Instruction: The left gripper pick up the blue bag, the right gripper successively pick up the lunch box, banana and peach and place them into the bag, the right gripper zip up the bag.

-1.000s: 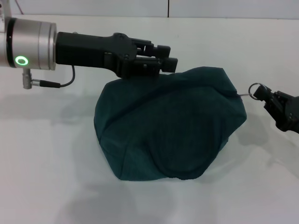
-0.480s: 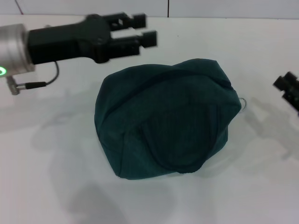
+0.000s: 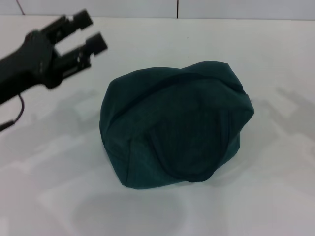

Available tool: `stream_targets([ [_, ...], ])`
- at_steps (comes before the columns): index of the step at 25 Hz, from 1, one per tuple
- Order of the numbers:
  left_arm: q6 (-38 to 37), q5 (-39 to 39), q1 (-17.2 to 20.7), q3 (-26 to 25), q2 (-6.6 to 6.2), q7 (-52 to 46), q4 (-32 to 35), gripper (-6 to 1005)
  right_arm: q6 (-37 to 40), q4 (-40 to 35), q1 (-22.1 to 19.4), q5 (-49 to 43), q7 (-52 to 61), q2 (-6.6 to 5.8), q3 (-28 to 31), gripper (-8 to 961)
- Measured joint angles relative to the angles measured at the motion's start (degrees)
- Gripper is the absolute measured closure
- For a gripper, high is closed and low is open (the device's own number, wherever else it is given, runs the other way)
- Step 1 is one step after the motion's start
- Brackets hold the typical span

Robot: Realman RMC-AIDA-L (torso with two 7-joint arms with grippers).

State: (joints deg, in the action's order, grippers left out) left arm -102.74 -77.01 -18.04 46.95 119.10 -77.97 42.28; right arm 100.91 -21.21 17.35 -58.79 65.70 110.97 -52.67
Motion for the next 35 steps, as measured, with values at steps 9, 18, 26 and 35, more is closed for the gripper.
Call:
stream_targets([
  [9,-6.16,-7.33,0.12,2.64,0.08,1.68,-0.27,239,8.4,-18.19,7.92,-21.5,18.64,-2.6,-0.77,258],
  [18,-6.34,-10.93,-2.95,7.05,0.17,1.58,-1.04,240,11.81,-28.3,10.34,-32.61,18.7,2.88,-0.77,79],
  [26,-6.23,-11.15,-3.19,6.82,0.16,1.86,-1.44,239,11.61,-27.83,10.37,-33.02,18.95,2.94,-0.86,79],
  [35,-6.21,-11.21,-3.04,6.9,0.23,1.9,-1.65,239,11.6,-27.7,10.2,-33.11,19.03,3.0,-0.86,79],
])
